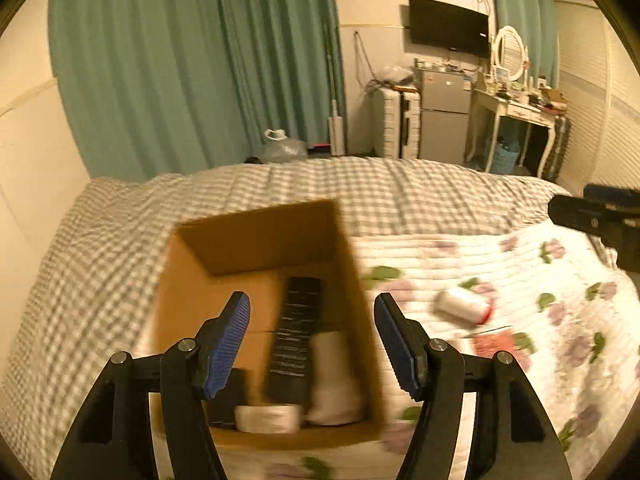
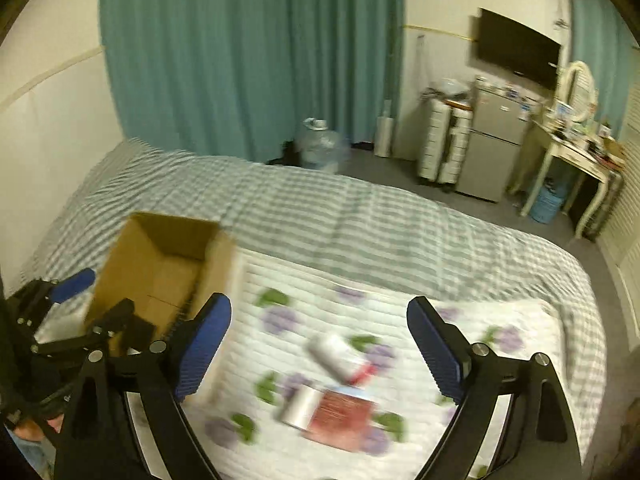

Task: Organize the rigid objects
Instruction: 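Carry the adapter and remote over the box and release both into it, then grasp the white power bank with the left tool while the right tool grasps the copper card case, then carry the power bank and card case to the box and release both inside, then grasp the light blue earbuds case with the left tool, then grasp the white red-capped bottle with the right tool while the left tool holds the earbuds case, then lower the earbuds case and red-capped bottle into the box and open both tools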

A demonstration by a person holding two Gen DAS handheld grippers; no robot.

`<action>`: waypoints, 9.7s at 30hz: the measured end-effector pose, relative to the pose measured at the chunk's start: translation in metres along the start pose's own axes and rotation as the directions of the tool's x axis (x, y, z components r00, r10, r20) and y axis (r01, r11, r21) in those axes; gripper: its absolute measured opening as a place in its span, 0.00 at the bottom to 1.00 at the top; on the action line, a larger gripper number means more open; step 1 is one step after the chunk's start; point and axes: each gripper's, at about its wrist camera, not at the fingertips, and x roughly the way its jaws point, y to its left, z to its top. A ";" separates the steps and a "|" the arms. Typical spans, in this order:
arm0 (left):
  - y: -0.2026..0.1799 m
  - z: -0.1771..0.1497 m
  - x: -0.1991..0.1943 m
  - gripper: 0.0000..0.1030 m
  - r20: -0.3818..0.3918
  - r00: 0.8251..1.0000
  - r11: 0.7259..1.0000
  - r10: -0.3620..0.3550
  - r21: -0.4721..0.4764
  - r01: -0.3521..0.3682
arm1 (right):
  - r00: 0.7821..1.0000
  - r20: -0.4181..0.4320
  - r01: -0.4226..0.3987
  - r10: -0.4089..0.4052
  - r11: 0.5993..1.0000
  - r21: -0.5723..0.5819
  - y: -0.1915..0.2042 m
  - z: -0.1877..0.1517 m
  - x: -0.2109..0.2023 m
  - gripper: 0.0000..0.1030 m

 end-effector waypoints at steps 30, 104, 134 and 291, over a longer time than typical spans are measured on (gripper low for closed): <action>-0.142 -0.081 0.089 0.23 -0.239 0.963 0.969 -0.122 0.179 0.168 | 0.973 -0.229 0.019 -0.011 0.999 0.034 -0.097 -0.112 0.077 0.87; 0.092 0.004 -0.035 0.23 0.142 0.990 0.992 -0.006 -0.126 0.025 | 0.988 0.028 -0.139 0.151 0.955 -0.262 0.165 0.018 -0.021 0.09; 0.100 -0.024 0.049 0.25 0.005 1.000 0.992 0.031 -0.126 -0.030 | 0.982 -0.102 -0.180 0.161 0.957 -0.227 0.156 0.003 0.105 0.10; 0.095 0.009 0.080 0.49 -0.030 0.999 0.999 -0.028 -0.030 0.027 | 0.995 0.036 -0.079 0.096 0.941 -0.330 0.163 0.017 0.115 0.35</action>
